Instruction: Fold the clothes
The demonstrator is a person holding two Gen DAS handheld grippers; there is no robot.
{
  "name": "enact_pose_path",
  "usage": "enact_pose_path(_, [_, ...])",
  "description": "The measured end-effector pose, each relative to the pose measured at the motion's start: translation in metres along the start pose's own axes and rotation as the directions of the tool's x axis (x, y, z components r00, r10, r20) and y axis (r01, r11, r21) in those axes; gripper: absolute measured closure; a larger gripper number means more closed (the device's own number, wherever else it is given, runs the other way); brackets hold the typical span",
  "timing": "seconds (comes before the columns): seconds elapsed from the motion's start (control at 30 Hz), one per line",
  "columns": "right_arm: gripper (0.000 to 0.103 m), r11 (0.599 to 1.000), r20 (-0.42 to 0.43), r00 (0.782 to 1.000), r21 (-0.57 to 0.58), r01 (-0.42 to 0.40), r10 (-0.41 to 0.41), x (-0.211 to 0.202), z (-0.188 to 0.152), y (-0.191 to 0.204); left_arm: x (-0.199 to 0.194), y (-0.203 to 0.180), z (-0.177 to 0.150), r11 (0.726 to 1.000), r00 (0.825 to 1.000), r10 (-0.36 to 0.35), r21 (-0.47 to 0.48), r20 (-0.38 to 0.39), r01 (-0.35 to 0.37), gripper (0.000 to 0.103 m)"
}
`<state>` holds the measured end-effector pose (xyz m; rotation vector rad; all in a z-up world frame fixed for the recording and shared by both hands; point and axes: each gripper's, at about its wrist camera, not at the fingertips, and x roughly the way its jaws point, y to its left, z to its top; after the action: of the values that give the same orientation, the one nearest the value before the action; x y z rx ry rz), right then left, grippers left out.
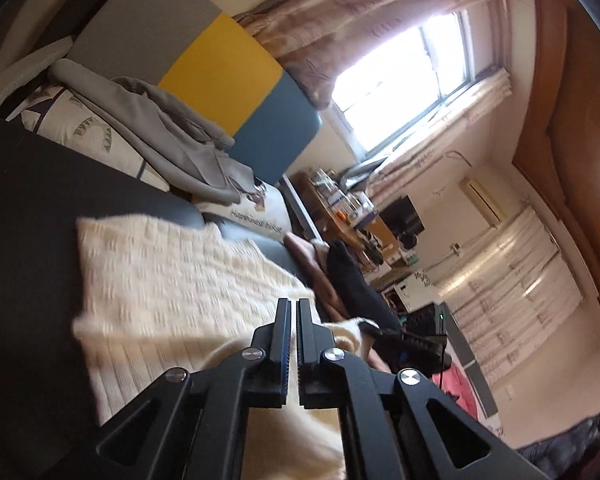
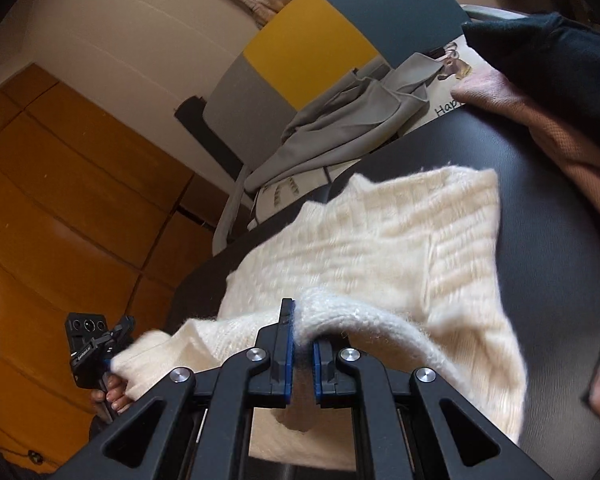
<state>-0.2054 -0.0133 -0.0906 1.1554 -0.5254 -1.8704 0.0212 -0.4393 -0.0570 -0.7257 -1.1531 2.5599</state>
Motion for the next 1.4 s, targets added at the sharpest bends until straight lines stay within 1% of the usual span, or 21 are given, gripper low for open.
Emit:
enact_pose_path(0.17, [0.095,0.998,-0.023,0.999,0.040,0.046,-0.045,0.037,0.027,-0.029,0.048,0.060,0.040,0.992,0.996,0.086,-0.090,0.023,-0.084,0.103])
enact_pose_path(0.27, [0.095,0.994,-0.055,0.995,0.070,0.089,-0.085,0.060,0.034,-0.049,0.071,0.104,0.047,0.968,0.984,0.180,-0.180,0.006,-0.176,0.103])
enact_pose_path(0.33, [0.095,0.990,-0.085,0.991,0.086,0.112,-0.104,0.071,0.032,-0.062,0.071,0.126,0.043,0.946,0.975,0.224,-0.240,-0.003,-0.218,0.103])
enact_pose_path(0.4, [0.097,0.989,-0.103,0.990,0.103,0.106,-0.096,0.077,0.028,-0.073,0.061,0.133,0.038,0.949,0.974,0.226,-0.228,0.009,-0.218,0.089])
enact_pose_path(0.5, [0.097,0.991,-0.086,0.995,0.118,0.069,-0.059,0.077,0.025,-0.082,0.043,0.128,0.030,0.972,0.978,0.209,-0.109,-0.006,-0.208,0.077])
enact_pose_path(0.57, [0.098,0.992,-0.081,0.995,0.110,0.064,-0.055,0.077,0.023,-0.083,0.030,0.123,0.022,0.978,0.977,0.206,-0.031,-0.060,-0.208,0.068])
enact_pose_path(0.6, [0.098,0.993,-0.080,0.995,0.104,0.064,-0.055,0.077,0.022,-0.082,0.026,0.122,0.018,0.977,0.973,0.210,-0.004,-0.096,-0.212,0.061])
enact_pose_path(0.63, [0.098,0.993,-0.080,0.995,0.097,0.065,-0.057,0.078,0.022,-0.082,0.021,0.120,0.014,0.975,0.967,0.224,0.027,-0.120,-0.222,0.058])
enact_pose_path(0.7, [0.098,0.994,-0.081,0.995,0.090,0.068,-0.061,0.079,0.022,-0.081,0.013,0.115,0.007,0.961,0.952,0.271,0.099,-0.145,-0.259,0.045])
enact_pose_path(0.77, [0.098,0.994,-0.085,0.994,0.081,0.075,-0.068,0.079,0.023,-0.080,0.012,0.104,0.001,0.935,0.932,0.326,0.201,-0.160,-0.293,0.039])
enact_pose_path(0.83, [0.098,0.994,-0.090,0.993,0.077,0.081,-0.074,0.080,0.024,-0.078,0.019,0.088,-0.003,0.900,0.911,0.366,0.322,-0.188,-0.294,0.036])
enact_pose_path(0.9, [0.098,0.994,-0.095,0.992,0.072,0.086,-0.079,0.081,0.024,-0.077,0.037,0.074,-0.006,0.855,0.883,0.406,0.441,-0.237,-0.275,0.035])
enact_pose_path(1.0, [0.098,0.993,-0.101,0.992,0.074,0.088,-0.080,0.081,0.025,-0.078,0.065,0.061,-0.011,0.798,0.845,0.436,0.568,-0.310,-0.204,0.034])
enact_pose_path(1.07, [0.098,0.993,-0.103,0.992,0.081,0.087,-0.079,0.081,0.025,-0.078,0.080,0.062,-0.014,0.776,0.822,0.453,0.607,-0.346,-0.172,0.034])
enact_pose_path(1.1, [0.097,0.993,-0.104,0.991,0.083,0.089,-0.080,0.081,0.025,-0.078,0.085,0.064,-0.014,0.781,0.817,0.450,0.602,-0.360,-0.165,0.036])
enact_pose_path(1.13, [0.097,0.992,-0.105,0.991,0.082,0.095,-0.086,0.081,0.026,-0.077,0.089,0.066,-0.014,0.796,0.817,0.437,0.585,-0.376,-0.156,0.038])
enact_pose_path(1.17, [0.097,0.991,-0.106,0.990,0.082,0.101,-0.092,0.080,0.026,-0.076,0.090,0.068,-0.014,0.812,0.820,0.421,0.564,-0.387,-0.150,0.057])
enact_pose_path(1.2, [0.097,0.991,-0.107,0.988,0.070,0.115,-0.107,0.080,0.026,-0.073,0.089,0.067,-0.014,0.819,0.827,0.415,0.551,-0.378,-0.159,0.085])
enact_pose_path(1.23, [0.097,0.989,-0.106,0.984,0.030,0.148,-0.144,0.079,0.026,-0.066,0.087,0.064,-0.014,0.809,0.834,0.429,0.557,-0.347,-0.185,0.093])
enact_pose_path(1.27, [0.097,0.982,-0.102,0.977,-0.025,0.188,-0.189,0.079,0.025,-0.056,0.083,0.060,-0.013,0.807,0.845,0.431,0.554,-0.318,-0.203,0.096])
enact_pose_path(1.4, [0.095,0.944,-0.077,0.956,-0.195,0.265,-0.284,0.076,0.024,-0.016,0.055,0.037,0.002,0.843,0.910,0.353,0.496,-0.217,-0.208,0.098])
